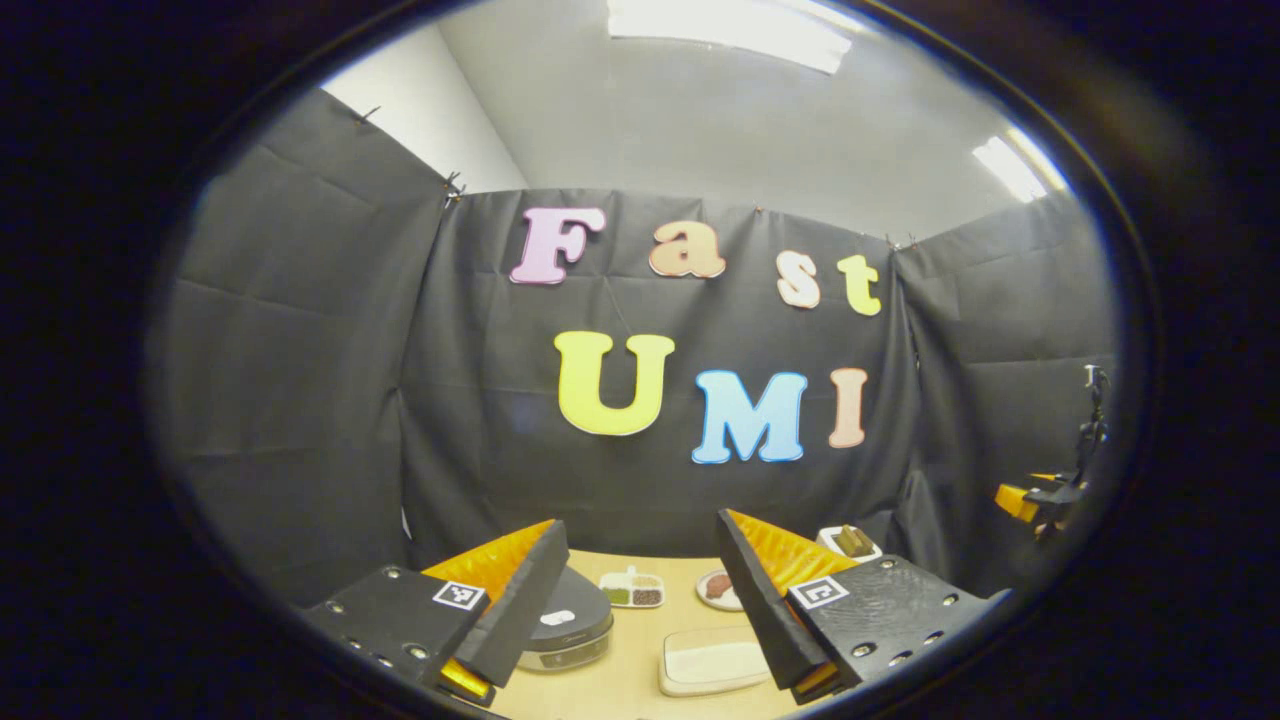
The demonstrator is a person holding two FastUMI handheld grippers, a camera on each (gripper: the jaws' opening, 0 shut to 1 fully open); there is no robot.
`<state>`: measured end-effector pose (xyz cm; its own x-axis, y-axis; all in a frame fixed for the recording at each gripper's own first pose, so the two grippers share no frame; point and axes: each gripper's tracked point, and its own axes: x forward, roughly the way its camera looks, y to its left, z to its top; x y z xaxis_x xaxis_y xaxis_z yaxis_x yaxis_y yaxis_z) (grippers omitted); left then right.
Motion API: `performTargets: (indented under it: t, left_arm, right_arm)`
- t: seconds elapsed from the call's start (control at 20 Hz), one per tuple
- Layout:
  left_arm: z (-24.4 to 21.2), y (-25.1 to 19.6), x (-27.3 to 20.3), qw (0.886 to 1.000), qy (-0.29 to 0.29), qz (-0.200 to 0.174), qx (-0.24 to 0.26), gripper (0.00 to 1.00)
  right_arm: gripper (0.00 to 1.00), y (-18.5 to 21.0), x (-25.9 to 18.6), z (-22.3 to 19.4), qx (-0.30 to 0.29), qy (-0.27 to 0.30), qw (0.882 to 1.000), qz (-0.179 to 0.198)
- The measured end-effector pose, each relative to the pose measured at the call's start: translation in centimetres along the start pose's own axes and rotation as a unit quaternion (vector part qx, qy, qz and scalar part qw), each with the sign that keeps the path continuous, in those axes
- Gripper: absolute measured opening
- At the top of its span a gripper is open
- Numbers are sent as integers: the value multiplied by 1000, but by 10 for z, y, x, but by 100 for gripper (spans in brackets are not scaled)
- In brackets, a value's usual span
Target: Close the left gripper, press the button to open the rice cooker; take a wooden spoon from the chopstick holder with the right hand, scoop a spoonful of rice and pour it into the rice cooker, then put the wooden spoon back into the chopstick holder.
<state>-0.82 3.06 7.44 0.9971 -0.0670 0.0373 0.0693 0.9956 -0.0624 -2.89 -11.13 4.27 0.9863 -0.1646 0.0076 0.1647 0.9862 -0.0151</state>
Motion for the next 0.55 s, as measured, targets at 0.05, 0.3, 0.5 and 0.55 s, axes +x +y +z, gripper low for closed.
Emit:
performTargets:
  t: [0.05,0.3,0.5,0.55]
  left_arm:
    - [0,7,-9,1000,-2,1,-4,93]
    - [-6,38,-29,1000,7,6,12,96]
    - [-2,42,-31,1000,24,8,13,93]
    - [-3,38,-33,1000,28,6,11,92]
  right_arm:
    - [98,-4,-12,1,2,0,1000,-10]
    - [98,-14,-48,-23,1,38,999,-16]
    - [98,-9,-43,-13,16,44,999,-9]
    - [98,-6,-36,-8,22,40,999,-6]
